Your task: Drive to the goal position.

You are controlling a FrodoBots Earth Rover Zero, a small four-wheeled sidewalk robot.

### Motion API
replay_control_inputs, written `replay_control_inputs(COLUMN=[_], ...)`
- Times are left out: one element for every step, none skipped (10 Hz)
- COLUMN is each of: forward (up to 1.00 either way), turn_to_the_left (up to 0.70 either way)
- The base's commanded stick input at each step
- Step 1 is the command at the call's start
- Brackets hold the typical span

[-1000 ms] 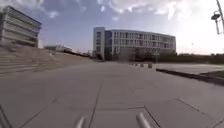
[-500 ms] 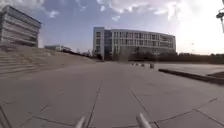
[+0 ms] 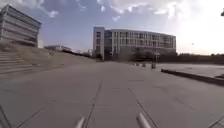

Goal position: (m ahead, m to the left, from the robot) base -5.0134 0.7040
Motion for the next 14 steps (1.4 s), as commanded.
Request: replay_control_inputs(forward=[0.70,0.70,0.70,0.70,0.70,0.70,0.70,0.70,0.70,0.70,0.70,0.70,0.70,0.70], turn_to_the_left=[0.00,0.00,0.00,0.00,0.00,0.00,0.00,0.00,0.00,0.00,0.00,0.00,0.00,0.00])
